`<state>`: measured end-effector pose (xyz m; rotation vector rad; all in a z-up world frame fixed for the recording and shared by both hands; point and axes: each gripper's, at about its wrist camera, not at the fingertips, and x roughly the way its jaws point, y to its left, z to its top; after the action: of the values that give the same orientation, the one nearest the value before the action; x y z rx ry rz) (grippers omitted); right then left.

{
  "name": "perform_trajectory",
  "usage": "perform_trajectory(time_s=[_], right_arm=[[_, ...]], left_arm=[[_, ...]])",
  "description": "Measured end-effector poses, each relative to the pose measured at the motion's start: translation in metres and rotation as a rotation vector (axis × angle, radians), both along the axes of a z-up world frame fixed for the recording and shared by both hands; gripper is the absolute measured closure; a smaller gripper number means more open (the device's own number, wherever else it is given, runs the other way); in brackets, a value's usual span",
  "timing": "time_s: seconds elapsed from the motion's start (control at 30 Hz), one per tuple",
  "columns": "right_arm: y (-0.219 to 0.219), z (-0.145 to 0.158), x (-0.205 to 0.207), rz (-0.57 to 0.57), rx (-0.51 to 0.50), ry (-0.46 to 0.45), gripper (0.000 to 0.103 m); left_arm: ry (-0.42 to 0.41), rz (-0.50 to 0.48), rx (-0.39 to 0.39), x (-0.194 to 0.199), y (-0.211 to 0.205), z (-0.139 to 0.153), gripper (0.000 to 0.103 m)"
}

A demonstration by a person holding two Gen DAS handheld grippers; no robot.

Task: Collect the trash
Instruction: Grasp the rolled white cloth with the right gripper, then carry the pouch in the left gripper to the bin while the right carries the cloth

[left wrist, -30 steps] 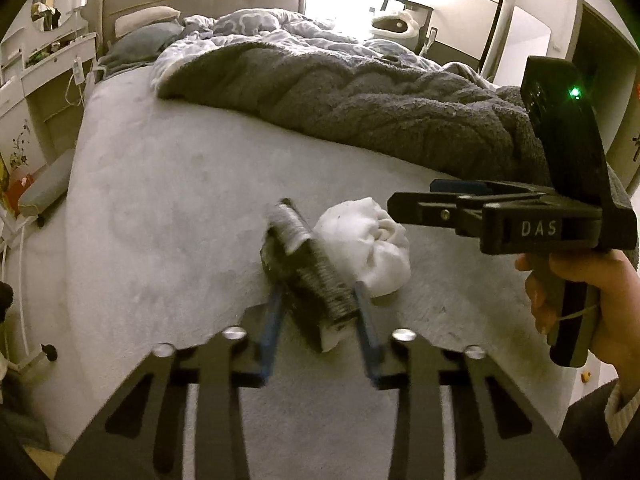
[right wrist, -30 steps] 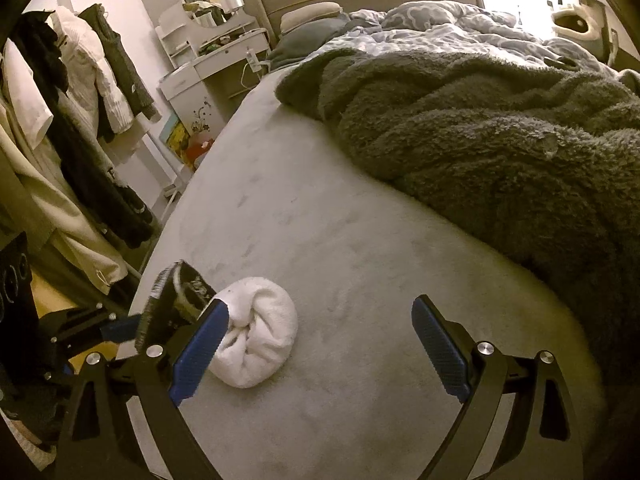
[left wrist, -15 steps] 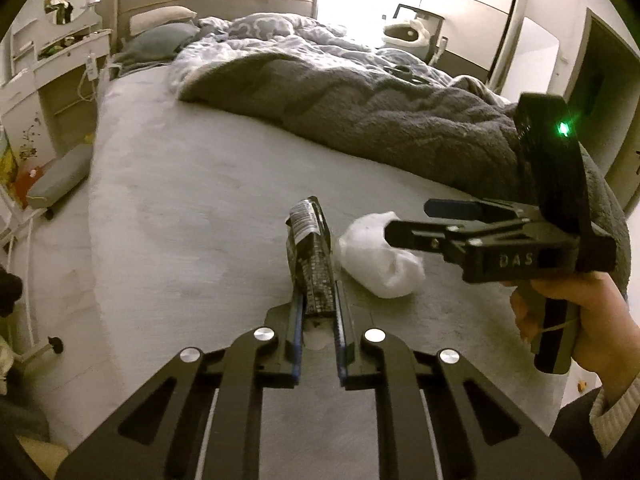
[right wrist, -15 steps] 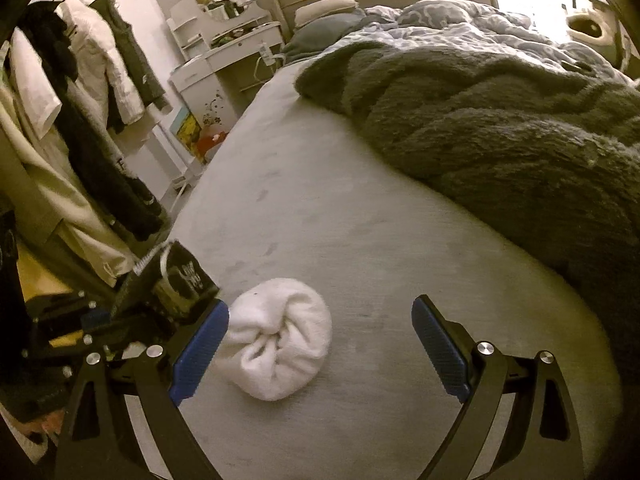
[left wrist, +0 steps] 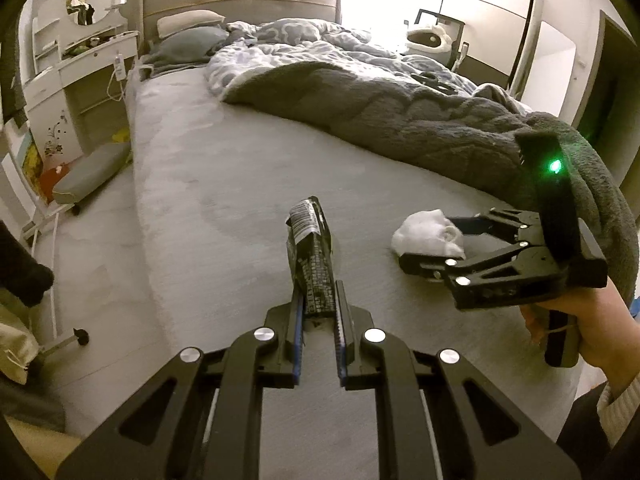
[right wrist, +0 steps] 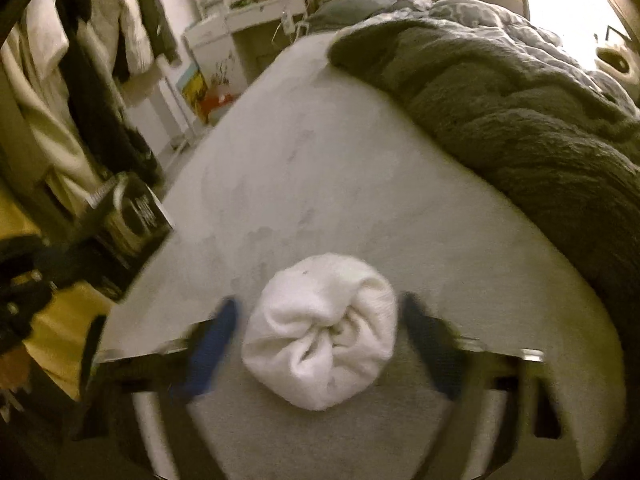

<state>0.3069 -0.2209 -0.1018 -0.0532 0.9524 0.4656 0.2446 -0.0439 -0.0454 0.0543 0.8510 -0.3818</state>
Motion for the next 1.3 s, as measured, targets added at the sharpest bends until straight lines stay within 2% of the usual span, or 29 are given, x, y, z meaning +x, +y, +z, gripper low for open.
perform_trajectory(time_s=[0.13,0.23,0.53,0.9,1.1,1.3], right_arm=[[0.013,0.002,0.001,0.000,-0.069,-0.017,0.047],[0.017,0.011,-0.001,-0.005,-0.064,-0.033,0.050],[0.051,0.032,-0.009,0.025,-0.055,-0.066,0.050],[0.103,0.050,-0.035,0.066,-0.014,-0.081,0.050],[0.121,0.059,-0.052,0.069,0.032,-0.076,0.050],[0.146,0.074,-0.078,0.099,0.032,-0.104,0.050]], left_arm=[[0.007,0.032,-0.004,-0.002,0.020,0.002,0.089],[0.004,0.054,-0.009,-0.004,0.036,0.006,0.089],[0.000,0.099,-0.010,-0.017,0.073,0.014,0.089],[0.041,0.166,-0.025,-0.036,0.118,0.006,0.089],[0.069,0.186,-0.057,-0.049,0.136,-0.006,0.089],[0.101,0.212,-0.035,-0.065,0.152,-0.019,0.089]])
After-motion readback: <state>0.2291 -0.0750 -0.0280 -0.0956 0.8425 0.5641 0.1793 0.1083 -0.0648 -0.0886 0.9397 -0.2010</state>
